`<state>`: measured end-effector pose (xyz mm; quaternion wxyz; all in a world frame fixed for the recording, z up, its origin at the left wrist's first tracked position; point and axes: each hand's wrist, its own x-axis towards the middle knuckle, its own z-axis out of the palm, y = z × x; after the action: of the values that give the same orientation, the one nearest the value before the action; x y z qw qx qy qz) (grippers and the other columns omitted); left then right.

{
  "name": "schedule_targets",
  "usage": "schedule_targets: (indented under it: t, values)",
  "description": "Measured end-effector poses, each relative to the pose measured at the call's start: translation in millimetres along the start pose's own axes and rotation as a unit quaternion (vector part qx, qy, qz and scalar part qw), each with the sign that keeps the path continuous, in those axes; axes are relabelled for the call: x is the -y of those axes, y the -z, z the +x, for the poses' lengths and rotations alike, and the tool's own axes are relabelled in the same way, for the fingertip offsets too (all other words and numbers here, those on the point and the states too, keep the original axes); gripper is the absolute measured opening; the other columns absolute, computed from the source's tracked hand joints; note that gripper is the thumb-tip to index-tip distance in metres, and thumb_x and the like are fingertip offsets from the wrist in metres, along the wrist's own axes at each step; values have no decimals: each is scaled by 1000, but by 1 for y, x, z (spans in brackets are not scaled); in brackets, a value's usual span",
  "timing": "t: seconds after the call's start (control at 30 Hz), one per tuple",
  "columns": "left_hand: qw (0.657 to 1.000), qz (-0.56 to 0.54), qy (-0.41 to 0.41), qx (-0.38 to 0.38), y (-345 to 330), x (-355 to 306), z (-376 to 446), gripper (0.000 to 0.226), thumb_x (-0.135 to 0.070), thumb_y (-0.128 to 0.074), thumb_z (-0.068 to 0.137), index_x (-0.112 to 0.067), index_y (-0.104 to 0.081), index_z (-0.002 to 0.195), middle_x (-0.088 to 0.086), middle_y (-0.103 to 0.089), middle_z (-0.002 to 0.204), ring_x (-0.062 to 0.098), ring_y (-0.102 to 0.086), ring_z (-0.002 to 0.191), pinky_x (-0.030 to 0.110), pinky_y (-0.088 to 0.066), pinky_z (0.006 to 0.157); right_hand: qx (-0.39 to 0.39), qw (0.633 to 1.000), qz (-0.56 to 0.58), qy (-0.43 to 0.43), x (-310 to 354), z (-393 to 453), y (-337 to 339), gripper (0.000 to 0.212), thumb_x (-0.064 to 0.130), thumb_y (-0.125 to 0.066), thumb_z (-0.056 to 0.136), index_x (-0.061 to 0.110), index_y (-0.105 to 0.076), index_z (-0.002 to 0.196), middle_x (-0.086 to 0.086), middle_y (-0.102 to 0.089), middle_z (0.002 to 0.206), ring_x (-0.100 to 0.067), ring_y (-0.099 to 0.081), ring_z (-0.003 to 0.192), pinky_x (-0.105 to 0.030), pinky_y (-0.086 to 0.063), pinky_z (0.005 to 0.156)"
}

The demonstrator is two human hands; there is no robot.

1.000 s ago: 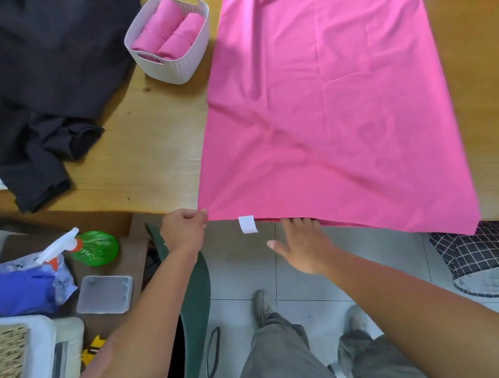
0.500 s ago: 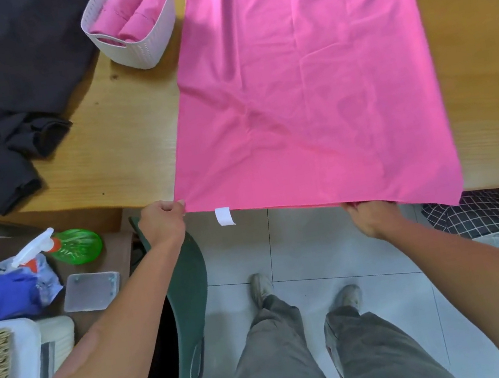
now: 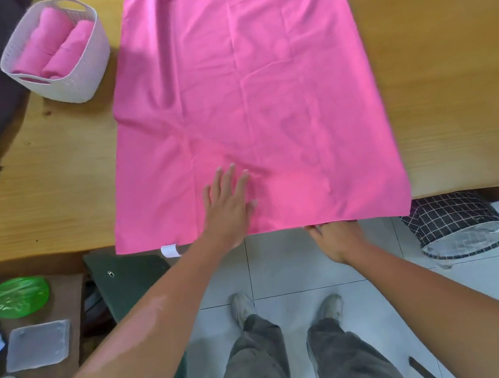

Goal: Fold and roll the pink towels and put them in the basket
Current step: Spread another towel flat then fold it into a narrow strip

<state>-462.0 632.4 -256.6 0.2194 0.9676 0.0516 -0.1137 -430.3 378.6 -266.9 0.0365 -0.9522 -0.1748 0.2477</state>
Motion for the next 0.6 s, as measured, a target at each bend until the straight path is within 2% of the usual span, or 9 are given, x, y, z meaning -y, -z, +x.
schedule_targets:
  t: [0.07, 0.13, 0.2, 0.3, 0.37, 0.47, 0.53, 0.6]
  values:
    - [998, 27, 31, 37, -15, 1, 15, 72, -58, -20, 105, -29, 16, 160, 1, 34, 163, 30, 30, 150, 56, 18, 117, -1, 1000, 21, -14, -17, 4, 3, 39, 47, -41, 102, 26, -59, 129, -3, -66, 121, -31, -60, 107, -39, -50, 89]
    - [996, 64, 47, 51, -27, 7, 20, 73, -64, -11, 102, -32, 30, 154, -1, 45, 156, 31, 36, 146, 60, 21, 115, -3, 998, 47, -39, -41, 6, 7, 40, 41, -48, 101, 24, -55, 136, -8, -60, 133, -35, -54, 119, -42, -46, 98]
    - [993, 92, 42, 56, -34, 10, 23, 70, -65, -7, 101, -37, 33, 151, -3, 47, 155, 31, 38, 145, 62, 22, 112, -27, 992, 90, -83, -74, 5, 13, 37, 31, -53, 98, 20, -56, 134, -13, -57, 136, -36, -51, 120, -41, -42, 98]
    - [991, 90, 56, 86, -34, 12, 26, 69, -68, -2, 97, -42, 37, 147, -8, 50, 152, 29, 43, 141, 60, 25, 108, -40, 980, 124, -153, -116, 3, 21, 28, 26, -52, 96, 18, -57, 123, -11, -58, 120, -29, -50, 97, -34, -37, 80]
    - [989, 93, 63, 99, -31, 12, 29, 70, -71, 0, 93, -45, 39, 144, -11, 53, 149, 28, 47, 138, 60, 26, 107, 5, 984, 97, -151, -122, 7, 22, 29, 28, -47, 98, 18, -58, 123, -10, -59, 123, -31, -53, 104, -34, -39, 84]
    - [988, 84, 64, 116, -27, 12, 32, 72, -75, 3, 87, -48, 42, 140, -12, 56, 146, 26, 52, 134, 59, 29, 104, -40, 981, 130, -134, -109, 10, 20, 32, 21, -50, 97, 17, -57, 128, -15, -55, 133, -35, -49, 123, -40, -40, 101]
    - [988, 84, 63, 117, -27, 13, 32, 72, -77, 5, 86, -48, 43, 140, -12, 56, 147, 26, 52, 133, 59, 30, 103, -31, 981, 128, -144, -102, 7, 16, 31, 20, -49, 96, 15, -58, 126, -16, -58, 129, -36, -53, 116, -40, -43, 94]
    - [988, 78, 65, 117, -26, 12, 32, 72, -77, 5, 86, -48, 42, 140, -12, 55, 147, 26, 52, 134, 60, 29, 105, -24, 989, 92, -117, -98, -5, 11, 30, 29, -47, 99, 12, -62, 118, -16, -65, 116, -37, -59, 104, -40, -45, 85]
